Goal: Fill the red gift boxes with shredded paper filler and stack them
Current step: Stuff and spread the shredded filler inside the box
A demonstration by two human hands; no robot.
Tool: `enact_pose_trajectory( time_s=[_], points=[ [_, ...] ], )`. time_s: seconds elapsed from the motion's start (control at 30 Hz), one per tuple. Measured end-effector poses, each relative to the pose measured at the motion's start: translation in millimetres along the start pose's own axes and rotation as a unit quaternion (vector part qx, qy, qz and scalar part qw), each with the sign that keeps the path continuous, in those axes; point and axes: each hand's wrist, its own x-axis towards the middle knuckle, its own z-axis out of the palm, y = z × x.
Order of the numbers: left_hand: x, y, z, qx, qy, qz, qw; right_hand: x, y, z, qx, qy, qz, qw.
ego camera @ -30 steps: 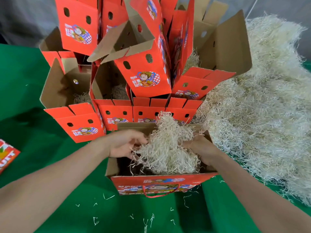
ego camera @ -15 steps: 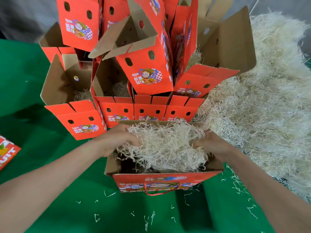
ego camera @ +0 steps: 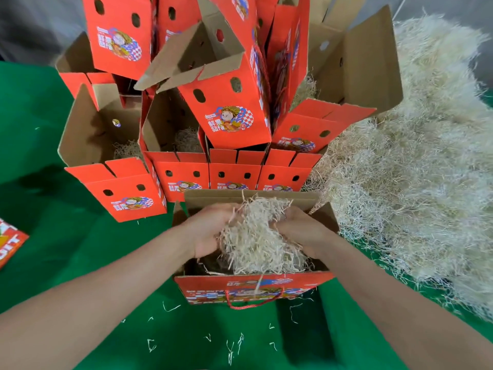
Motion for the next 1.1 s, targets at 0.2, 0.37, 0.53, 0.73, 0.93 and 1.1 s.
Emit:
enact_pose_trajectory(
  time_s=[0.2, 0.37, 0.53, 0.73, 0.93, 1.1],
  points=[
    [-4, 9, -23, 0.051, 0.096, 0.056, 0.992, -3, 12, -32, -0.005, 0.094, 0.058, 0.994],
    [0, 3, -26, -0.081, -0.011, -0.037, 0.996, 1, 13, -32, 0.11, 0.085, 0.102, 0.985],
    [12, -5, 3, 0.169, 0.059, 0.028, 0.984, -1, 4, -12, 0.079, -0.031, 0.057, 0.995],
    [6, 14, -10, 0.271, 0.081, 0.042, 0.958, 9, 14, -24, 0.123, 0.04, 0.081, 0.988],
    [-2, 19, -31, 0.231, 0.12, 0.035, 0.965, 5, 21, -38, 0.225, 0.044, 0.096, 0.969],
    [-13, 26, -37, 0.352, 0.094, 0.059, 0.929, -1, 19, -44, 0.231, 0.072, 0.096, 0.966]
  ],
)
